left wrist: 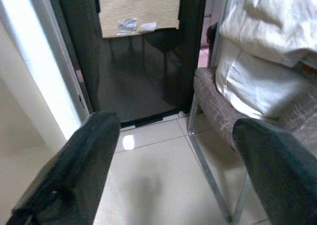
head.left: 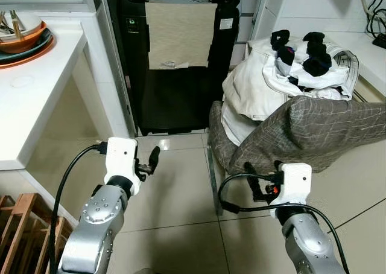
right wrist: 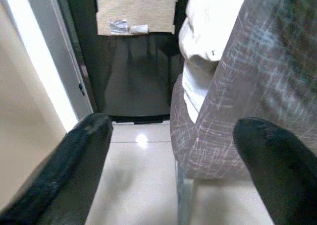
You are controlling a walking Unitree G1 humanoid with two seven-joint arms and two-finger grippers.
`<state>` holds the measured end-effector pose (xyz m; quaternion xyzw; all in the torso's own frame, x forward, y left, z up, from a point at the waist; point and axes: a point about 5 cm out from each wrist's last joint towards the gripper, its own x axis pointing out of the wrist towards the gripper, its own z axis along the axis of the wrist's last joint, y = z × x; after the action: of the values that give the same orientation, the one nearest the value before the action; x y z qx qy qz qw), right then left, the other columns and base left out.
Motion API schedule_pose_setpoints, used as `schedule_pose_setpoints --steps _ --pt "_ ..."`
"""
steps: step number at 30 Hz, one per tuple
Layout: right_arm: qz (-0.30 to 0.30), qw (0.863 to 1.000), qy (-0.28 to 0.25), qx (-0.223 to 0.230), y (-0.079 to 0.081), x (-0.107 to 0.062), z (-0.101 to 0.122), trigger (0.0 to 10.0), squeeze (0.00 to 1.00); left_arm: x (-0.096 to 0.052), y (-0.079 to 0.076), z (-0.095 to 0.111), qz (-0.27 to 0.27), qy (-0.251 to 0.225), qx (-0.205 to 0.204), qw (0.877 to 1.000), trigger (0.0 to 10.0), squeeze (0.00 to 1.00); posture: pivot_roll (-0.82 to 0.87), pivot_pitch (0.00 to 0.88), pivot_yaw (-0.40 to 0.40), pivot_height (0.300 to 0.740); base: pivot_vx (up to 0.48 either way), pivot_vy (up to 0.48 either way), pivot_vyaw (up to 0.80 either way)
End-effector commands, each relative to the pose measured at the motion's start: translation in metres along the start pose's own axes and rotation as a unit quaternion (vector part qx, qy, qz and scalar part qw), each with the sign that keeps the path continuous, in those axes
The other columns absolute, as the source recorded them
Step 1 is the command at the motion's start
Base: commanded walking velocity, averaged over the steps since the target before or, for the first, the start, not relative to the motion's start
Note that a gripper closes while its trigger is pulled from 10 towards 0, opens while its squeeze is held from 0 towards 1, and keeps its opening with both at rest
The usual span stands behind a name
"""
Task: Clothes washing
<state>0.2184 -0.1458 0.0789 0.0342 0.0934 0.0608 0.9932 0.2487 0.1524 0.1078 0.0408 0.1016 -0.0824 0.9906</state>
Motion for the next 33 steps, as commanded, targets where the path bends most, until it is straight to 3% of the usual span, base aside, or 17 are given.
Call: schedule_pose_setpoints --steps 1,2,3,4,6,8,11,16,18,20,22,23,32,33 --pt "-0.017 1.0 -0.001 0.005 -0.005 -0.001 0.004 10.0 1.0 0.002 -0.003 0.006 -0.007 -0.012 0.013 1.0 10.0 0.89 0.01 0.015 -0.008 0.74 0.0 0.0 -0.8" --pt "-0.023 1.0 0.0 0.007 -0.007 -0.002 0.003 10.0 0.25 0.003 -0.004 0.007 -0.009 -0.016 0.009 1.0 10.0 0.0 0.0 0.015 -0.006 0.74 0.0 0.0 -0.8" --pt "-0.025 1.0 0.0 0.008 -0.008 -0.003 0.003 10.0 0.25 0.003 -0.004 0.007 -0.01 -0.018 0.006 1.0 10.0 0.0 0.0 0.016 -0.005 0.74 0.0 0.0 -0.8" --pt "-0.028 1.0 0.001 0.011 -0.009 -0.005 0.002 10.0 0.0 0.005 -0.002 0.008 0.005 -0.023 0.019 1.0 10.0 0.0 0.0 0.016 -0.004 0.74 0.0 0.0 -0.8" --pt "-0.038 0.999 0.004 0.014 -0.011 -0.008 0.001 10.0 0.0 0.007 0.0 0.011 0.038 -0.042 0.053 0.997 10.0 0.0 0.0 0.017 -0.005 0.74 0.0 0.0 0.0" --pt "-0.065 0.998 0.007 -0.024 -0.017 -0.009 0.0 10.0 0.0 0.009 0.0 0.013 0.038 -0.06 0.076 0.995 10.0 0.0 -0.01 0.019 -0.001 0.74 0.0 0.0 0.0" --pt "-0.083 0.996 0.008 -0.037 -0.022 -0.009 0.0 10.0 0.0 0.012 0.001 0.015 0.042 -0.066 0.068 0.995 10.0 0.0 -0.02 0.023 0.016 0.74 0.0 0.0 0.0" --pt "-0.112 0.994 0.005 0.011 -0.025 -0.014 0.001 10.0 0.0 0.014 0.001 0.021 0.031 -0.086 0.065 0.994 10.0 0.0 -0.02 0.028 0.033 0.74 0.0 0.0 -0.78" --pt "-0.103 0.994 0.004 0.031 -0.021 -0.017 0.002 10.0 0.0 0.013 -0.005 0.02 -0.014 -0.073 0.022 0.997 10.0 0.0 -0.03 0.03 0.039 0.74 0.0 0.0 -0.78" --pt "-0.098 0.995 0.002 0.033 -0.019 -0.018 0.002 10.0 0.0 0.013 -0.006 0.02 -0.019 -0.07 0.019 0.997 10.0 0.0 -0.03 0.031 0.041 0.74 0.0 0.0 -0.78" --pt "-0.096 0.995 0.001 0.033 -0.018 -0.018 0.002 10.0 0.0 0.013 -0.006 0.019 -0.019 -0.071 0.021 0.997 10.0 0.0 -0.03 0.031 0.041 0.74 0.0 0.0 -0.78" --pt "-0.109 0.994 -0.003 0.002 -0.02 -0.018 0.003 10.0 0.0 0.013 -0.006 0.015 -0.008 -0.069 0.024 0.997 10.0 0.0 -0.03 0.029 0.036 0.74 0.0 0.0 -0.78" --pt "-0.15 0.988 -0.017 -0.039 -0.029 -0.016 0.004 10.0 0.0 0.01 -0.006 0.012 -0.009 -0.08 0.032 0.996 10.0 0.0 -0.03 0.023 0.022 0.74 0.0 0.0 -0.78" --pt "-0.142 0.989 -0.013 -0.028 -0.029 -0.015 0.003 10.0 0.0 0.011 -0.007 0.012 -0.013 -0.078 0.042 0.996 10.0 0.0 -0.03 0.022 0.02 0.74 0.0 0.0 -0.77"
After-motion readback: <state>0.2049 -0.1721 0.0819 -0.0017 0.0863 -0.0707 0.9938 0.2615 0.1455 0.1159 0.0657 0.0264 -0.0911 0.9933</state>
